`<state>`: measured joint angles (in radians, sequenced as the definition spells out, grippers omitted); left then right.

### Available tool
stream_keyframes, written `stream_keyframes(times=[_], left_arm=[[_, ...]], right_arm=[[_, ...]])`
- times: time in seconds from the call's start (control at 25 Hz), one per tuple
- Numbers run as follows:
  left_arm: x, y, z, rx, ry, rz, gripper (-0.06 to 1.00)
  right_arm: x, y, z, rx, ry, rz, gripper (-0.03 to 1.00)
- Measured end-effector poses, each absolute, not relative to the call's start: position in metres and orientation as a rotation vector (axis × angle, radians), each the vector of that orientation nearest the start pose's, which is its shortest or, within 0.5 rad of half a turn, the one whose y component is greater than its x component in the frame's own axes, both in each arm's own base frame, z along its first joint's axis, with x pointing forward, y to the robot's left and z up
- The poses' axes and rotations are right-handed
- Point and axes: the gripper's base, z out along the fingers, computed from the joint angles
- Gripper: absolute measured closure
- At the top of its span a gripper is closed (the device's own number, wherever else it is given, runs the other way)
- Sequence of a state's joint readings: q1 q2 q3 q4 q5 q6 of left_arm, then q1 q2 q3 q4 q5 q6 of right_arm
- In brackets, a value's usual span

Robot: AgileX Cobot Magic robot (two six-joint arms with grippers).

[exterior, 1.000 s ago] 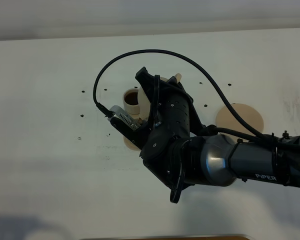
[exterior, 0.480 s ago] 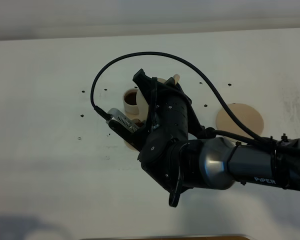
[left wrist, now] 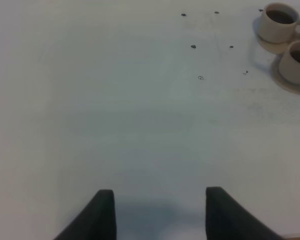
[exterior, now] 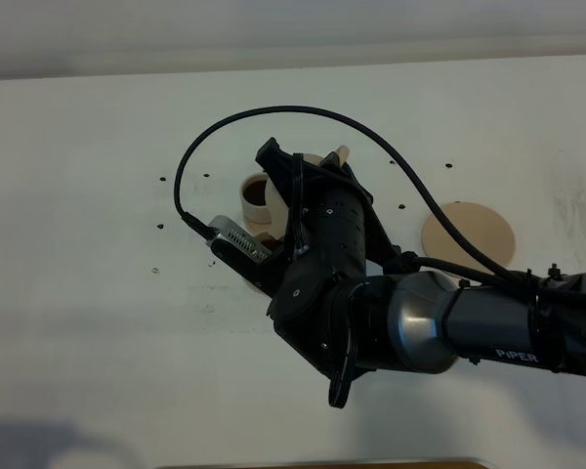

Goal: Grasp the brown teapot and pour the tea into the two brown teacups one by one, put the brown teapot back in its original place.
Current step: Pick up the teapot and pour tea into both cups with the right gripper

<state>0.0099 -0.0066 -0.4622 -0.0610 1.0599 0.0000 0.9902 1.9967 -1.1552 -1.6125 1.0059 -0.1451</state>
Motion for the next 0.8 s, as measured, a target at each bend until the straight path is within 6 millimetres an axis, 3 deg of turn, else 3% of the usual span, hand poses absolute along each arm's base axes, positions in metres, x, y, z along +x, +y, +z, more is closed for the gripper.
stream_keyframes(times=[0.8], left_arm=[[-0.0017, -0.0049, 0.2669, -0.009, 2.074, -0.067, 0.47]], right_arm=[[0.2767, 0.2811, 0.1780, -2.123, 0.955, -1.571, 0.88]])
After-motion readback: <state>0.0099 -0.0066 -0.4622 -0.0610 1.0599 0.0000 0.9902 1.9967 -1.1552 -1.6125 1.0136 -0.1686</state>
